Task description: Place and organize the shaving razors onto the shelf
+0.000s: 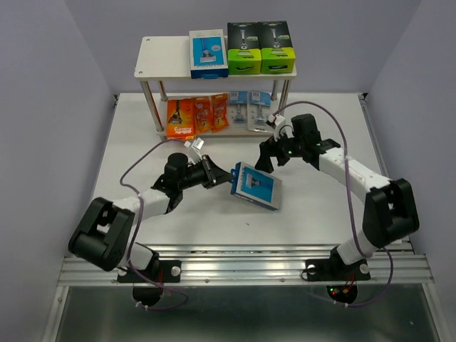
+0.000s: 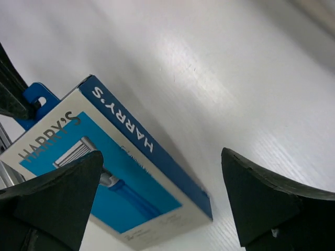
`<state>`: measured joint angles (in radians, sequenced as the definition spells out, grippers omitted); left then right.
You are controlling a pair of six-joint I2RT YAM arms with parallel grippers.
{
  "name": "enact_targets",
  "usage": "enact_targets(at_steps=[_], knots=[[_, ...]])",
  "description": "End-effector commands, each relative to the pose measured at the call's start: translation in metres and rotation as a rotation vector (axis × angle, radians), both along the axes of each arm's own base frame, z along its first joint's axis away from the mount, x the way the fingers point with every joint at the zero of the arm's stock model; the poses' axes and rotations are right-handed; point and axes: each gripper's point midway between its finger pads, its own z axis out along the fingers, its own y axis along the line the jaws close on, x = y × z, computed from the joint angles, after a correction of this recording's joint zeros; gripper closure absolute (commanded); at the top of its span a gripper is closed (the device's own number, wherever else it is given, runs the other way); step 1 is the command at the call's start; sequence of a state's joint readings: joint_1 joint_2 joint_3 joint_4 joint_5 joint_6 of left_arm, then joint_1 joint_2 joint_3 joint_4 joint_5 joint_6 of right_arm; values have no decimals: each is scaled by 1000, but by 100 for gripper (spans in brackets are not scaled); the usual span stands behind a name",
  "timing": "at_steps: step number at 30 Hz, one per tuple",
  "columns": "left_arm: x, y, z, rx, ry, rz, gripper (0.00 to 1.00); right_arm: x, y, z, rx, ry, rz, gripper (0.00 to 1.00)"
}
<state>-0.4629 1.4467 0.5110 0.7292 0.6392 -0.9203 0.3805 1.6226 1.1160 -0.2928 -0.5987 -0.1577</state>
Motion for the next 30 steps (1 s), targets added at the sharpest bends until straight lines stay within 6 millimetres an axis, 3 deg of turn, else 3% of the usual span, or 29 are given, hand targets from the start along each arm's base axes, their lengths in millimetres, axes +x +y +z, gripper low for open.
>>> enact_targets(at_steps=[1,3,4,6,7,8,9,10,12,14,15,16,18,19,21,22,25,28,30], knots=[[-1,7,69,-126,-135,64,100,15,-9,108,127,-205,-195,0],[0,14,79,-114,-139,112,100,17,-23,132,179,-239,-340,0],[2,17,91,-118,-164,130,100,11,-33,158,215,-298,-395,0],[1,28,112,-92,-210,188,100,13,-54,170,246,-330,-555,0],[1,34,144,-113,-279,215,100,9,-61,177,264,-351,-589,0],[3,40,147,-78,-289,248,100,2,-71,194,297,-403,-631,0],[2,45,159,-78,-314,266,100,-2,-75,190,309,-396,-655,0],[-1,50,192,-106,-378,288,100,-4,-81,191,316,-404,-688,0],[-2,60,211,-93,-414,331,100,-8,-101,198,338,-433,-800,0],[-6,72,248,-122,-478,390,100,-10,-118,193,332,-442,-898,0],[-8,78,261,-132,-499,414,100,-10,-123,191,336,-440,-930,0],[-16,84,287,-161,-553,430,100,-10,-129,188,330,-439,-962,0],[-18,95,309,-168,-585,486,100,-12,-138,181,312,-446,-1009,0],[-27,104,339,-187,-650,509,100,-12,-141,180,307,-449,-1022,0],[-32,115,362,-187,-689,556,100,-13,-144,179,295,-456,-1032,0],[-45,123,389,-207,-761,565,100,-13,-145,178,291,-457,-1036,0],[-61,135,433,-250,-873,596,100,-14,-147,180,290,-462,-1044,0],[-63,141,465,-268,-939,632,100,-14,-147,179,288,-461,-1044,0],[-57,142,475,-265,-951,650,100,-14,-147,178,288,-459,-1044,0]])
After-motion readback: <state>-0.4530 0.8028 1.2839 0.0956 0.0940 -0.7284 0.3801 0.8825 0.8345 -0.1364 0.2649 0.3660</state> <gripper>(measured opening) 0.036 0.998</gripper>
